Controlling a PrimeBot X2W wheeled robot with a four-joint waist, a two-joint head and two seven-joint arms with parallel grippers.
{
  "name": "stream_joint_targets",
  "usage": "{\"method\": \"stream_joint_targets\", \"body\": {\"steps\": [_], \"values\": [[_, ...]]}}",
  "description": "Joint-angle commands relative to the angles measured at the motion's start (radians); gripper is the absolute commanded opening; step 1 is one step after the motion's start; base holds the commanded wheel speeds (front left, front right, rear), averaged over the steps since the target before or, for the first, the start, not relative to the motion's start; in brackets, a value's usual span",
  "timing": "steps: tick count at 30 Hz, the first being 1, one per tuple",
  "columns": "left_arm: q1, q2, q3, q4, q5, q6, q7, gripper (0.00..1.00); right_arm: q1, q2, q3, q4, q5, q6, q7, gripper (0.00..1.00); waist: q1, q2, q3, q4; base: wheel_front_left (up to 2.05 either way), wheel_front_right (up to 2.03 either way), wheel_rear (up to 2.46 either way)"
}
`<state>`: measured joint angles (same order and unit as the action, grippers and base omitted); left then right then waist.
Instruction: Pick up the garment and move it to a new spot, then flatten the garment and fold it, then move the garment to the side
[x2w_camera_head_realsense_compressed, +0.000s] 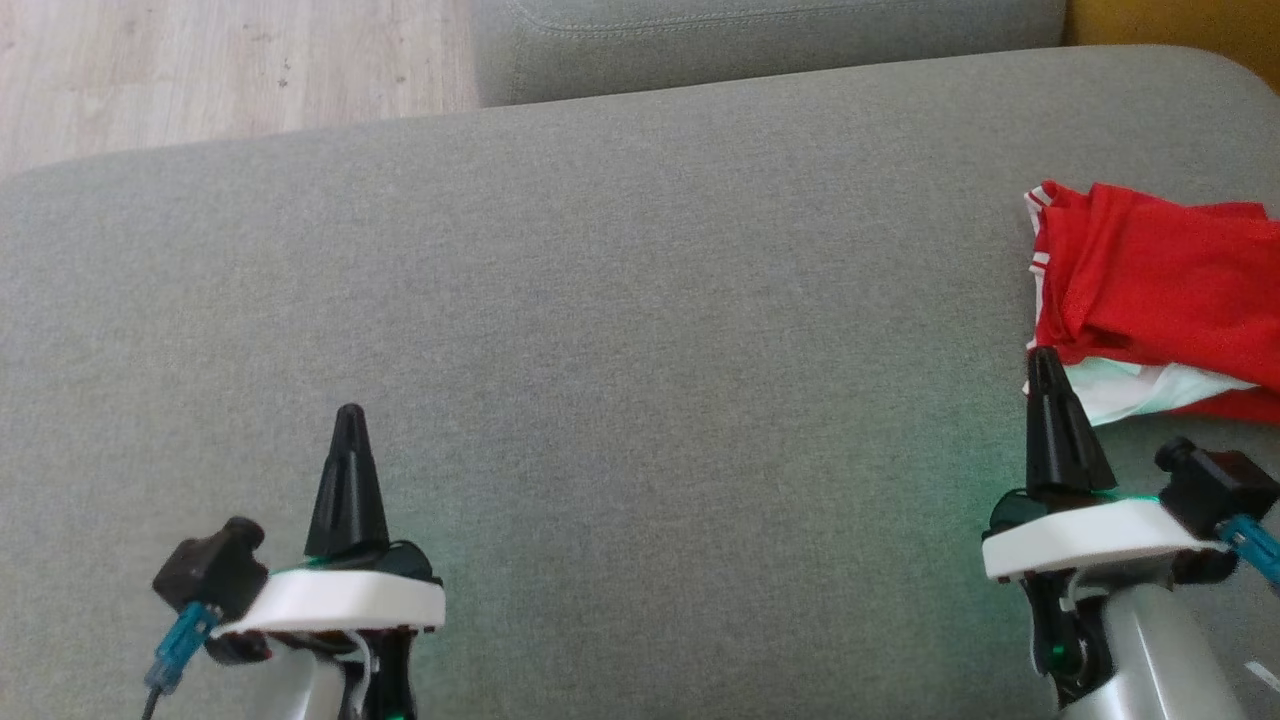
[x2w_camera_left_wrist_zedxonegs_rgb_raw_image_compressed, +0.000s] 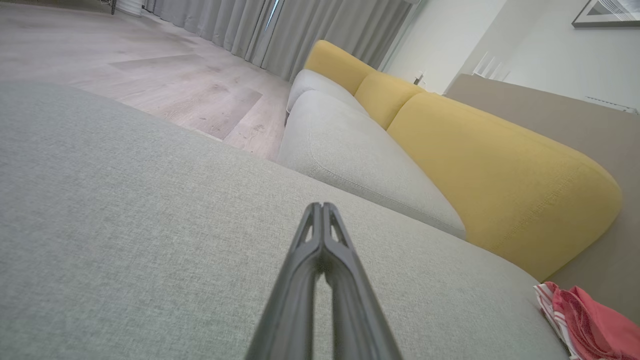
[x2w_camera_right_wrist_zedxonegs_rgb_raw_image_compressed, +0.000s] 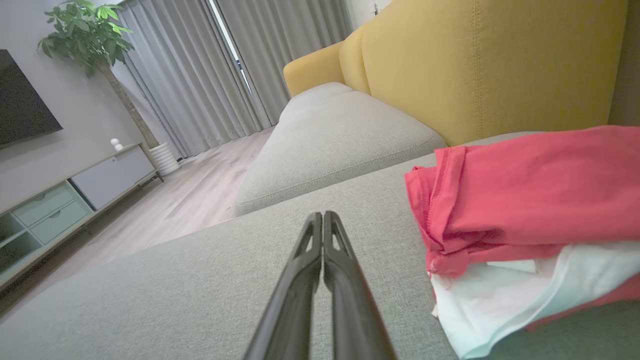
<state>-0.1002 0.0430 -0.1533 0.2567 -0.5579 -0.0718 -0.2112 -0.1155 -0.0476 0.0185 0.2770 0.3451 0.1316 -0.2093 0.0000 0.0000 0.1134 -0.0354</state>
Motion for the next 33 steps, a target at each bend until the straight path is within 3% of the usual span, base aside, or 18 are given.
{"method": "stream_joint_targets", "body": {"steps": [1, 33], "values": [[-0.035, 0.008, 0.024, -0.026, -0.030, -0.008, 0.006, 0.00, -0.036, -0.014, -0.005, -0.031, 0.038, 0.000, 0.005, 0.00, 0.0000, 0.0000, -0.002, 0.001, 0.00, 0.00, 0.00], [-0.026, 0.016, 0.084, -0.023, -0.341, -0.023, 0.091, 0.00, -0.021, -0.023, -0.024, -0.033, 0.415, 0.000, 0.084, 0.00, 0.0000, 0.0000, -0.034, 0.011, 0.00, 0.00, 0.00]]}}
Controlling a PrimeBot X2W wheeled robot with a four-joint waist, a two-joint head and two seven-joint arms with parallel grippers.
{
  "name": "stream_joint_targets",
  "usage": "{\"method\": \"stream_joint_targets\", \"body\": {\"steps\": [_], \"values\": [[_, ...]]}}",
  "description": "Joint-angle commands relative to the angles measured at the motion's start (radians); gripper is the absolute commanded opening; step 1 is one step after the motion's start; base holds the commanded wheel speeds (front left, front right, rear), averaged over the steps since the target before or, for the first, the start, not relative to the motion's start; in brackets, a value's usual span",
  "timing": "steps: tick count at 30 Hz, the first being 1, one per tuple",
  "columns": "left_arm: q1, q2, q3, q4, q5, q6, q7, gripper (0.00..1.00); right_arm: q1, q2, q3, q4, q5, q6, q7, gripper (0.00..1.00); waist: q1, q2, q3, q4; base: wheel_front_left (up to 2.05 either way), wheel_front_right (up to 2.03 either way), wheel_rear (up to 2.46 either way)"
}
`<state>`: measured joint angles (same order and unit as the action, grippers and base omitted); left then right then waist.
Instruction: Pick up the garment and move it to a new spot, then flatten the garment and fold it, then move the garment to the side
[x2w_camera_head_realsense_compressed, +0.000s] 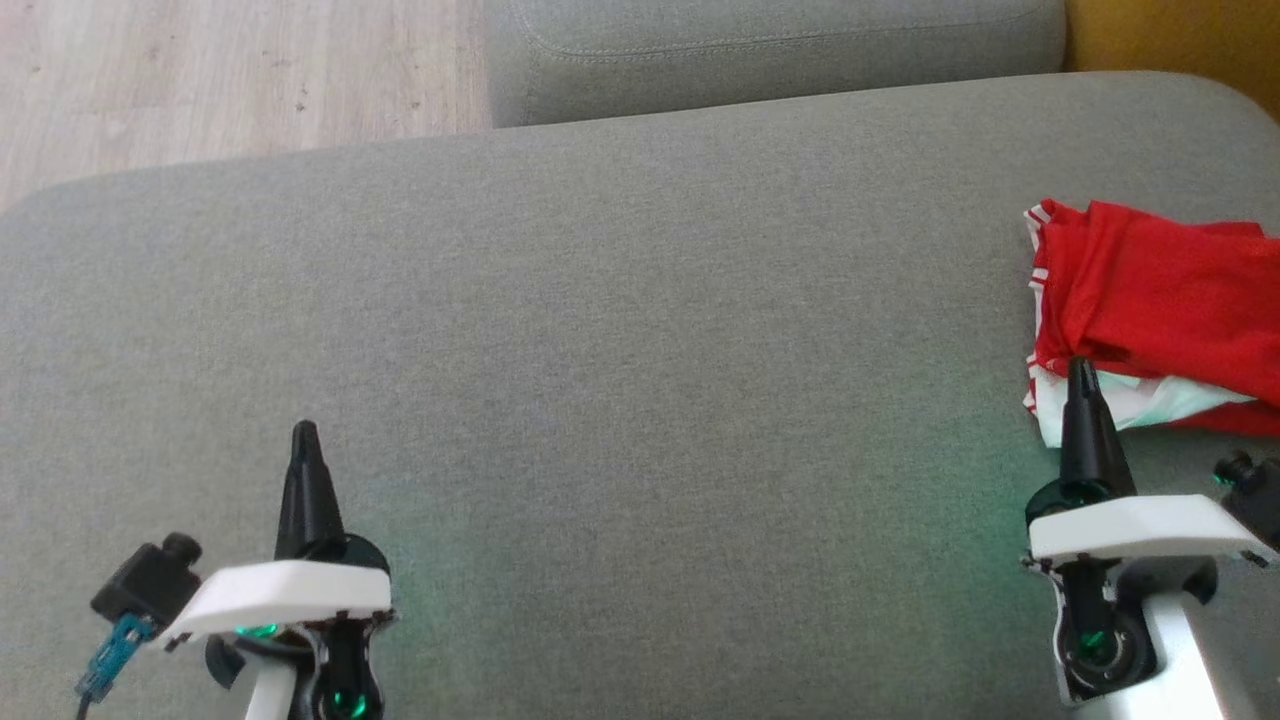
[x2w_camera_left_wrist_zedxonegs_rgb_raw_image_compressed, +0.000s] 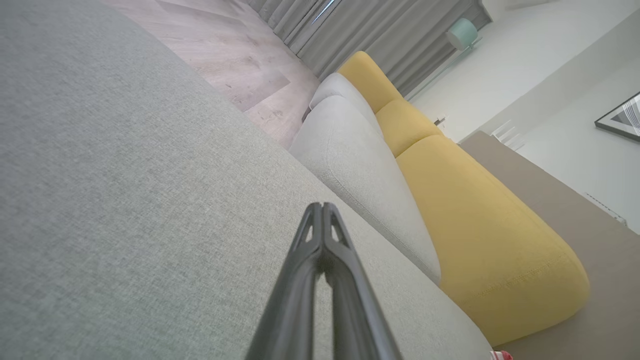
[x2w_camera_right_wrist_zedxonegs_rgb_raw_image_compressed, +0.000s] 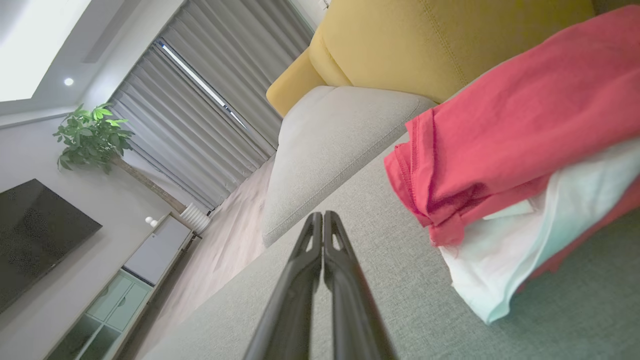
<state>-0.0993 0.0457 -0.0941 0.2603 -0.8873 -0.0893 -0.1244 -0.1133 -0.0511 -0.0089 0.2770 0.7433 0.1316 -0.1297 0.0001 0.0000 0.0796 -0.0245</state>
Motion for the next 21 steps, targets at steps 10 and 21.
{"method": "stream_joint_targets", "body": {"steps": [10, 21], "values": [[-0.024, 0.015, 0.046, -0.026, -0.111, -0.011, 0.032, 0.00, -0.019, -0.022, -0.005, -0.033, 0.137, 0.000, 0.032, 0.00, -0.0001, 0.0000, -0.010, 0.003, 0.00, 0.00, 0.00], [-0.021, 0.016, 0.069, -0.024, -0.219, -0.016, 0.064, 0.00, -0.014, -0.023, -0.016, -0.033, 0.268, -0.001, 0.063, 0.00, -0.0001, 0.0000, -0.022, 0.007, 0.00, 0.00, 0.00]]}}
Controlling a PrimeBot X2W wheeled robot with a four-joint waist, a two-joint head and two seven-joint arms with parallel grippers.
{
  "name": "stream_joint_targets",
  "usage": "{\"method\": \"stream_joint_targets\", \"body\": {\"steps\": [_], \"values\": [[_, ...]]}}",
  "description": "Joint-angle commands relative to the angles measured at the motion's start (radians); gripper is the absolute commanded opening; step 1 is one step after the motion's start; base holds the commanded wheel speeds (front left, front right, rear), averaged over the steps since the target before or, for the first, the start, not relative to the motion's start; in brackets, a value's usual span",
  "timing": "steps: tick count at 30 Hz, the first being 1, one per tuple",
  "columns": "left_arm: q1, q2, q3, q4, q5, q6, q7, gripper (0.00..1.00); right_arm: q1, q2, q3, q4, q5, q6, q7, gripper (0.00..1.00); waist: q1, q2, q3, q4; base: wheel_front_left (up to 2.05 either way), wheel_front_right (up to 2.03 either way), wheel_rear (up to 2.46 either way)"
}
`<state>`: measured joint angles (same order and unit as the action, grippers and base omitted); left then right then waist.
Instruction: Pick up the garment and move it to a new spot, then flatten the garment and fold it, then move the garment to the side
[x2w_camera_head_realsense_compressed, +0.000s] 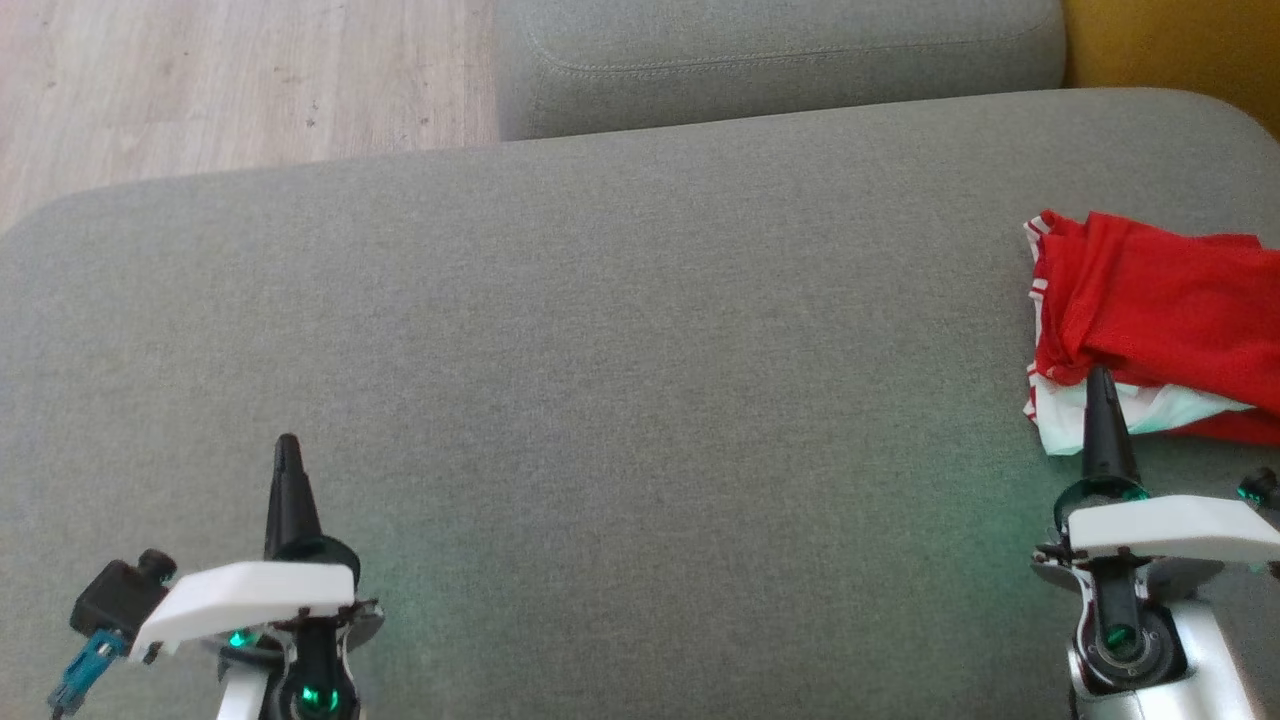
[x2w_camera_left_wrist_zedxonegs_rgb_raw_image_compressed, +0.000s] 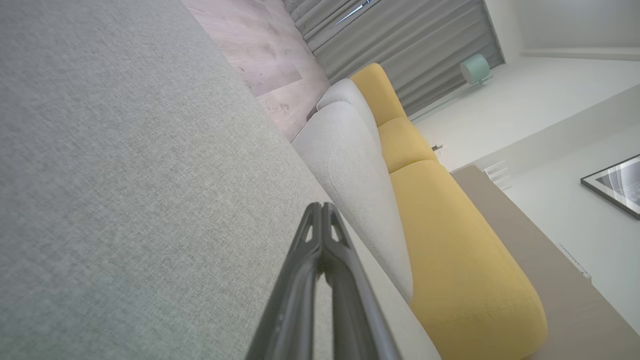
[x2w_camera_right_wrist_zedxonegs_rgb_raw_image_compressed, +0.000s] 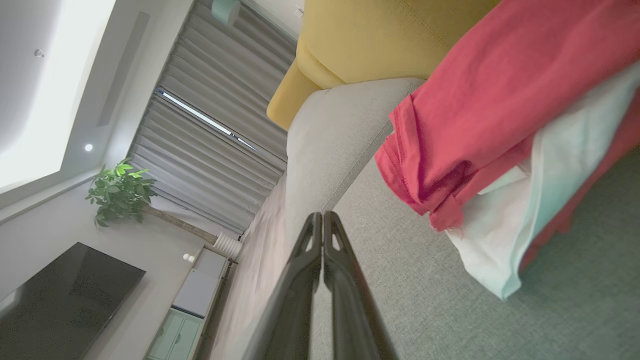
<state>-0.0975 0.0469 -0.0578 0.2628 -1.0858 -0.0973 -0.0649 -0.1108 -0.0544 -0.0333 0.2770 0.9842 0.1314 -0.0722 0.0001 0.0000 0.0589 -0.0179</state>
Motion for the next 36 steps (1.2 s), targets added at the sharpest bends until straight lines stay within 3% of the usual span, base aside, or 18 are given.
{"method": "stream_joint_targets", "body": {"steps": [1, 36], "values": [[-0.022, 0.015, 0.035, -0.026, -0.031, -0.008, 0.008, 0.00, -0.016, -0.019, 0.008, -0.033, 0.039, 0.000, 0.008, 0.00, 0.0000, 0.0000, -0.002, 0.001, 0.00, 0.00, 0.00], [-0.013, 0.017, 0.116, -0.021, -0.383, -0.026, 0.115, 0.00, -0.001, -0.019, -0.031, -0.034, 0.463, -0.001, 0.113, 0.00, 0.0000, 0.0000, -0.039, 0.013, 0.00, 0.00, 0.00]]}}
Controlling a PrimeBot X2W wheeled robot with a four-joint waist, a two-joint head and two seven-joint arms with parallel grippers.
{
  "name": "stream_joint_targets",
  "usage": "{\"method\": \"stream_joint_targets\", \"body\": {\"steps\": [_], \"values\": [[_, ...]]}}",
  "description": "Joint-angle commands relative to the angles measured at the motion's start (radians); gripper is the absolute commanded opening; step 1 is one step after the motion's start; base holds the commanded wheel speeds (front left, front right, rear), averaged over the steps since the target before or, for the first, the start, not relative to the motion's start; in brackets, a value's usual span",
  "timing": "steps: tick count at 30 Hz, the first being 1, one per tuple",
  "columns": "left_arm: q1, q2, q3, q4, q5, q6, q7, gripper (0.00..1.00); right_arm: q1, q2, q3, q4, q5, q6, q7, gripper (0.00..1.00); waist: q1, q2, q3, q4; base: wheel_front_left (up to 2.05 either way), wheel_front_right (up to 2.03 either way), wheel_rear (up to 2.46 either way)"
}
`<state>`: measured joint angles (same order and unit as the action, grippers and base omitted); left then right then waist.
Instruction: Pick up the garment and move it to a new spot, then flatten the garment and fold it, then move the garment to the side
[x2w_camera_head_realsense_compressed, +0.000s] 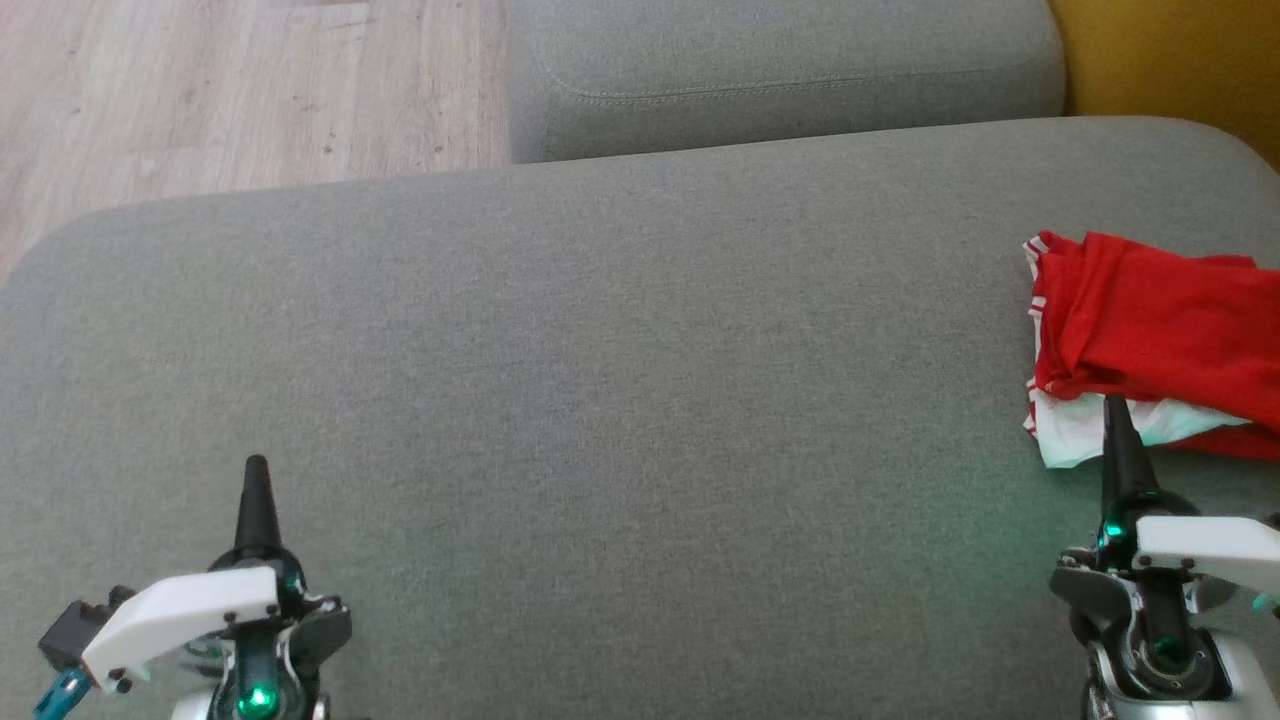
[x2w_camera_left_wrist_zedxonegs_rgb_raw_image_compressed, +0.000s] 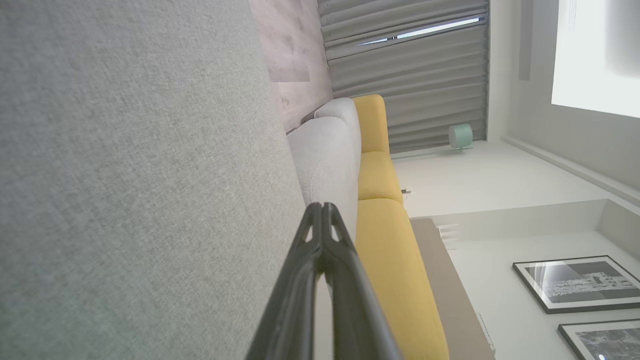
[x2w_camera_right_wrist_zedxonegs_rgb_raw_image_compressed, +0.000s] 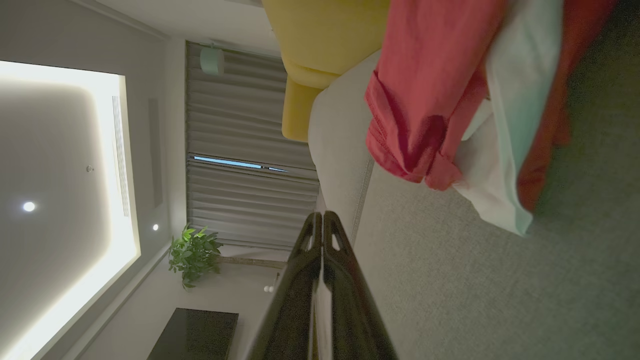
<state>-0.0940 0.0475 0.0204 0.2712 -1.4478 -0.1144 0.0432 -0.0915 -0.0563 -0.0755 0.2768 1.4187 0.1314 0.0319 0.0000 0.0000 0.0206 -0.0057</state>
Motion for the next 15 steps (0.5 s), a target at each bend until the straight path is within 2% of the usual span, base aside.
{"method": "stream_joint_targets", "body": {"steps": [1, 15], "values": [[-0.016, 0.016, 0.040, -0.029, -0.031, -0.009, 0.010, 0.00, -0.020, -0.017, 0.010, -0.034, 0.041, -0.001, 0.012, 0.00, 0.0000, 0.0000, -0.002, 0.001, 0.00, 0.00, 0.00], [-0.012, 0.016, 0.075, -0.027, -0.176, -0.016, 0.055, 0.00, -0.014, -0.016, -0.008, -0.034, 0.216, -0.001, 0.057, 0.00, 0.0000, 0.0000, -0.017, 0.006, 0.00, 0.00, 0.00]]}}
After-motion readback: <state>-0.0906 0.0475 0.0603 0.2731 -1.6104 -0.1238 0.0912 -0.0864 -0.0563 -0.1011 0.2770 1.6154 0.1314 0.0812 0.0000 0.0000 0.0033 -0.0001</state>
